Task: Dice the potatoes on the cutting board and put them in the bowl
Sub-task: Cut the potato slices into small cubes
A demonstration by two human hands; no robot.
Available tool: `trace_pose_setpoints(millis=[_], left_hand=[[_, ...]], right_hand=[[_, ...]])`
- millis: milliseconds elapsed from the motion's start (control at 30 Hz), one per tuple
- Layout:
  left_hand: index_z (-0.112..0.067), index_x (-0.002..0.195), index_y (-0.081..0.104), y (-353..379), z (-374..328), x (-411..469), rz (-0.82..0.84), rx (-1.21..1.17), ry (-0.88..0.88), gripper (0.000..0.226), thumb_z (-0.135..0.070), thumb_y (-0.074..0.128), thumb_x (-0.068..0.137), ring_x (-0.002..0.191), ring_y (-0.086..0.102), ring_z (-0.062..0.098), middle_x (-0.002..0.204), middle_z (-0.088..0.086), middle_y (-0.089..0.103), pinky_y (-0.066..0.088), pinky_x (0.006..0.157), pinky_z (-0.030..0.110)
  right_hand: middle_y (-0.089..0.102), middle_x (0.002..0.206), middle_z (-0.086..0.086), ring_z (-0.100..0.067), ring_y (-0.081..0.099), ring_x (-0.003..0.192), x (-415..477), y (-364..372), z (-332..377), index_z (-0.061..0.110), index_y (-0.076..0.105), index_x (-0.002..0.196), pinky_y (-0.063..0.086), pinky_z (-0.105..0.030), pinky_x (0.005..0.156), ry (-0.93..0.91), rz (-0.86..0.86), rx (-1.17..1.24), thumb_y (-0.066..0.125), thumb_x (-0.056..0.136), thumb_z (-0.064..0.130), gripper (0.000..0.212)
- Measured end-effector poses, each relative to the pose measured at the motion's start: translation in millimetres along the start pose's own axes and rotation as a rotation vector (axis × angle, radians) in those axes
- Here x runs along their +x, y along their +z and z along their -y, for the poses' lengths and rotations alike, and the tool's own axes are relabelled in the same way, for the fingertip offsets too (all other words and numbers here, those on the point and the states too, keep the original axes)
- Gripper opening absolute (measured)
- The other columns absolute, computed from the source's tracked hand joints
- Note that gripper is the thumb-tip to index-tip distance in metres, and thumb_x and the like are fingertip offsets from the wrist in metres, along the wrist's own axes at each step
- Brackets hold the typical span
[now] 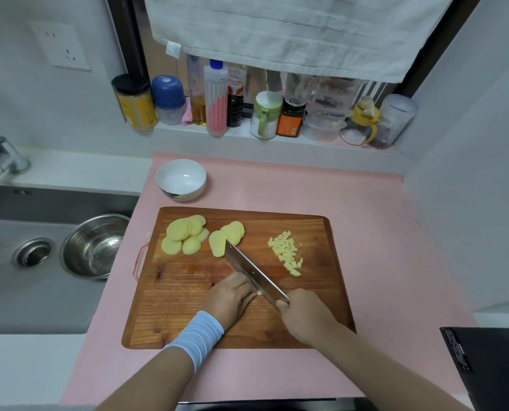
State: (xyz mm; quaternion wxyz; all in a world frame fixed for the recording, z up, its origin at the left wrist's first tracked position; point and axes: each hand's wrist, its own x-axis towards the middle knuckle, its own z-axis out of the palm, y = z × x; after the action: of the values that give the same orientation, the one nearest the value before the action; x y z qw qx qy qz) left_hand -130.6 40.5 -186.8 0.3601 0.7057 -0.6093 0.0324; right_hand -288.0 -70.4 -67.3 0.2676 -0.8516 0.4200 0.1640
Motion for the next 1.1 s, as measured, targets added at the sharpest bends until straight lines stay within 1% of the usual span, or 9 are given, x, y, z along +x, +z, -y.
trace_pose_setpoints(millis=[267,367,500,600,667,733,800,1033,1100], left_hand=[[-0.019,0.094,0.070,-27,2,11,0.233,-0.109,-0.100,0.015,-0.013,0.060,0.085,0.097,0.054,0.009,0.098,-0.008,0.063,0.045,0.091,0.022],[-0.022,0.077,0.061,-66,4,25,0.071,-0.200,-0.457,0.035,0.012,0.052,0.073,0.084,0.052,0.003,0.086,-0.010,0.062,0.042,0.082,0.024],[-0.020,0.074,0.057,-119,27,59,-0.006,-0.166,-0.866,0.031,0.008,0.046,0.083,0.079,0.056,0.013,0.083,-0.007,0.063,0.041,0.069,0.022],[-0.028,0.081,0.064,-123,27,82,0.226,-0.262,-0.739,0.026,-0.006,0.055,0.091,0.093,0.062,0.011,0.095,-0.013,0.068,0.047,0.088,0.026],[-0.035,0.103,0.068,-108,14,92,0.516,-0.344,-0.605,0.014,-0.026,0.065,0.093,0.105,0.060,0.002,0.109,-0.017,0.068,0.044,0.098,0.024],[-0.037,0.133,0.057,-88,1,101,0.823,-0.339,-0.547,0.045,-0.043,0.069,0.090,0.119,0.052,-0.001,0.128,-0.020,0.060,0.035,0.107,0.024],[-0.036,0.142,0.050,-68,1,104,0.997,-0.287,-0.540,0.059,-0.050,0.068,0.087,0.126,0.048,0.003,0.134,-0.019,0.056,0.032,0.113,0.028],[-0.042,0.090,0.068,-46,18,109,0.916,-0.312,-0.554,0.003,-0.040,0.066,0.090,0.100,0.063,0.005,0.106,-0.015,0.071,0.046,0.097,0.024],[-0.039,0.080,0.064,-47,23,111,0.887,-0.318,-0.578,0.014,-0.032,0.066,0.092,0.080,0.062,0.008,0.090,-0.009,0.071,0.049,0.086,0.025]], right_hand=[[0.066,0.081,0.003,-0.019,0.062,0.078,3,-25,-10,0.021,0.056,0.072,0.045,-0.034,0.064,-0.092,0.002,0.025,0.046,0.098,0.049,0.040],[0.068,0.084,0.004,-0.018,0.063,0.081,-3,-34,-18,0.022,0.065,0.083,0.050,-0.035,0.072,-0.175,-0.082,-0.056,0.043,0.102,0.049,0.040],[0.074,0.100,0.009,-0.014,0.067,0.089,-3,-39,-33,0.037,0.065,0.126,0.054,-0.032,0.075,-0.392,-0.264,-0.248,0.039,0.105,0.050,0.036],[0.072,0.091,0.012,-0.012,0.066,0.077,3,-40,-45,0.044,0.055,0.136,0.047,-0.028,0.061,-0.565,-0.346,-0.428,0.044,0.103,0.047,0.035],[0.065,0.070,0.017,-0.007,0.060,0.056,8,-39,-49,0.047,0.066,0.122,0.032,-0.021,0.048,-0.675,-0.447,-0.544,0.067,0.087,0.044,0.035],[0.060,0.060,0.018,-0.006,0.054,0.045,11,-39,-50,0.042,0.072,0.102,0.026,-0.020,0.042,-0.721,-0.486,-0.591,0.083,0.067,0.042,0.036],[0.060,0.059,0.016,-0.007,0.054,0.044,16,-36,-53,0.039,0.071,0.094,0.032,-0.020,0.040,-0.754,-0.523,-0.596,0.087,0.062,0.039,0.036],[0.062,0.062,0.016,-0.007,0.055,0.048,21,-43,-53,0.038,0.070,0.086,0.037,-0.022,0.042,-0.764,-0.512,-0.557,0.076,0.068,0.040,0.019],[0.061,0.061,0.015,-0.008,0.055,0.048,23,-45,-55,0.038,0.071,0.090,0.037,-0.022,0.042,-0.769,-0.499,-0.531,0.077,0.069,0.039,0.022]])
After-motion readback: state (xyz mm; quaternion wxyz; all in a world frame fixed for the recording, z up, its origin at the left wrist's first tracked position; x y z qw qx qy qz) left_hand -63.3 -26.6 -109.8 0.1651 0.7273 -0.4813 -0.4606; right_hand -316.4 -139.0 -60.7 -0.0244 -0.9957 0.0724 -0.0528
